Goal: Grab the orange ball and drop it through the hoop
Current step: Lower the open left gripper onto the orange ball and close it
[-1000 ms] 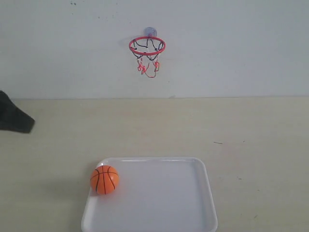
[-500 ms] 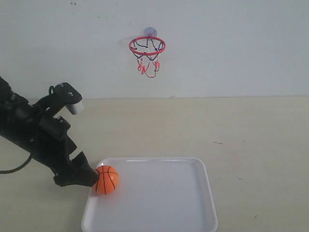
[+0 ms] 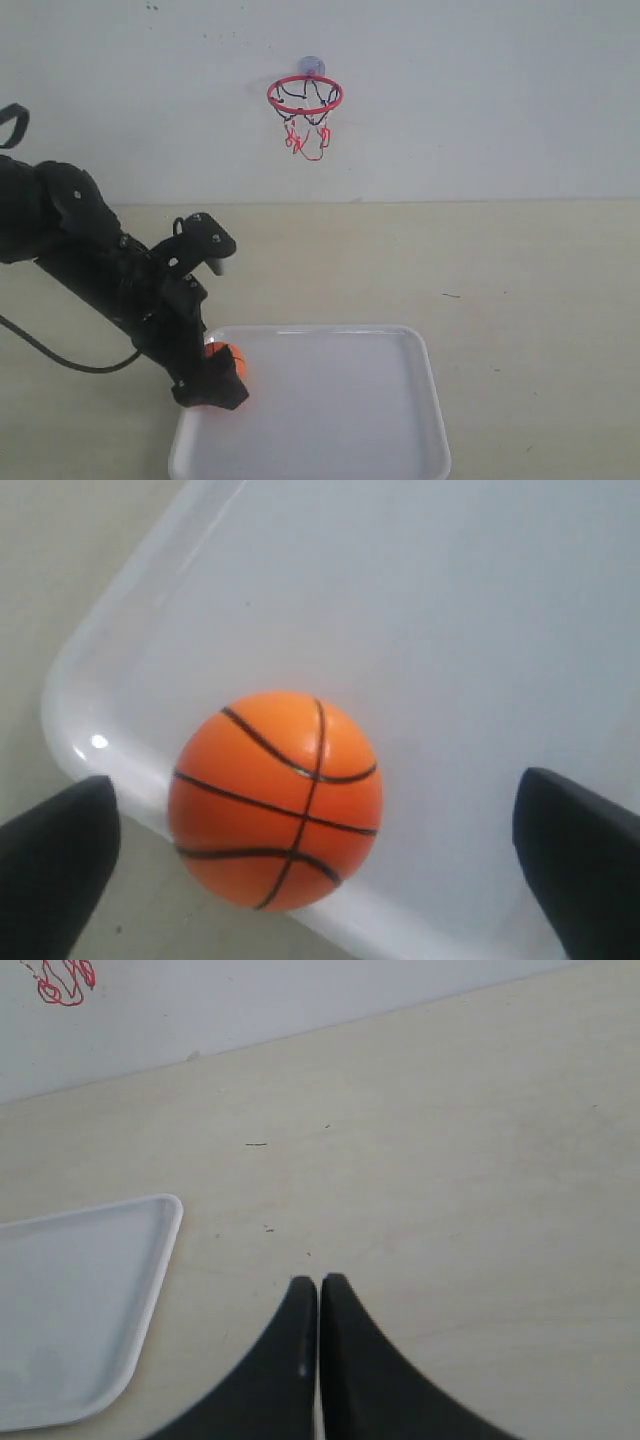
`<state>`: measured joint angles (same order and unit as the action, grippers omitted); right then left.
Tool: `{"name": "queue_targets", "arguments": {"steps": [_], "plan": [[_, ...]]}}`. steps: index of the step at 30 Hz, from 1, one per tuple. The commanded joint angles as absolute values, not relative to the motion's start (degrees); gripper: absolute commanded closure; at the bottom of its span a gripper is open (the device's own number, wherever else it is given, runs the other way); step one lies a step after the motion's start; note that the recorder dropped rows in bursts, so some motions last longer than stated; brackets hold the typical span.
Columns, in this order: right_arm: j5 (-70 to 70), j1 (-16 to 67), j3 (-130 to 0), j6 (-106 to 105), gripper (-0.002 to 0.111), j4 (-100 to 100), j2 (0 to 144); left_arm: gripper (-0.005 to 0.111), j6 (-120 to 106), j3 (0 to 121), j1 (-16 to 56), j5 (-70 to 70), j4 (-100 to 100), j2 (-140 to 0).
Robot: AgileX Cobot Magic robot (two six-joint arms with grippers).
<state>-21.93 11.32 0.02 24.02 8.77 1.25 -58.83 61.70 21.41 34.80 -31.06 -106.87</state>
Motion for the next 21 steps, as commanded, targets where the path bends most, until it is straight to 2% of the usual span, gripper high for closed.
{"name": "queue_targets", "arguments": {"steps": [1,5,8,13,14,15,16,17,18,21], "plan": [[-21.62,10.92,0.0,23.71,0.108,9.48,0.98,0.003,-58.97,62.04,22.51,34.5,-27.53,-109.12],[-21.62,10.92,0.0,23.71,0.108,9.48,0.98,0.011,-58.31,62.04,22.51,33.71,-27.53,-109.33],[-21.62,10.92,0.0,23.71,0.108,9.48,0.98,0.027,-58.31,62.04,22.51,32.49,-27.53,-109.33],[-21.62,10.92,0.0,23.71,0.108,9.48,0.98,0.061,-58.31,62.04,22.51,30.77,-28.07,-109.33],[-21.62,10.92,0.0,23.71,0.108,9.48,0.98,0.074,-58.31,62.04,22.51,29.8,-28.07,-109.33],[-21.62,10.92,0.0,23.71,0.108,9.48,0.98,0.079,-58.31,62.04,22.51,29.54,-28.07,-109.33],[-21.62,10.92,0.0,23.71,0.108,9.48,0.98,0.093,-58.31,62.04,22.51,29.01,-27.95,-109.33],[-21.62,10.92,0.0,23.71,0.108,9.48,0.98,0.099,-58.31,62.04,22.51,28.71,-27.65,-109.33],[-21.62,10.92,0.0,23.71,0.108,9.48,0.98,0.103,-58.31,62.49,22.51,27.68,-27.37,-108.8],[-21.62,10.92,0.0,23.71,0.108,9.48,0.98,0.103,-56.58,65.67,21.71,27.14,-28.29,-107.3]]}}
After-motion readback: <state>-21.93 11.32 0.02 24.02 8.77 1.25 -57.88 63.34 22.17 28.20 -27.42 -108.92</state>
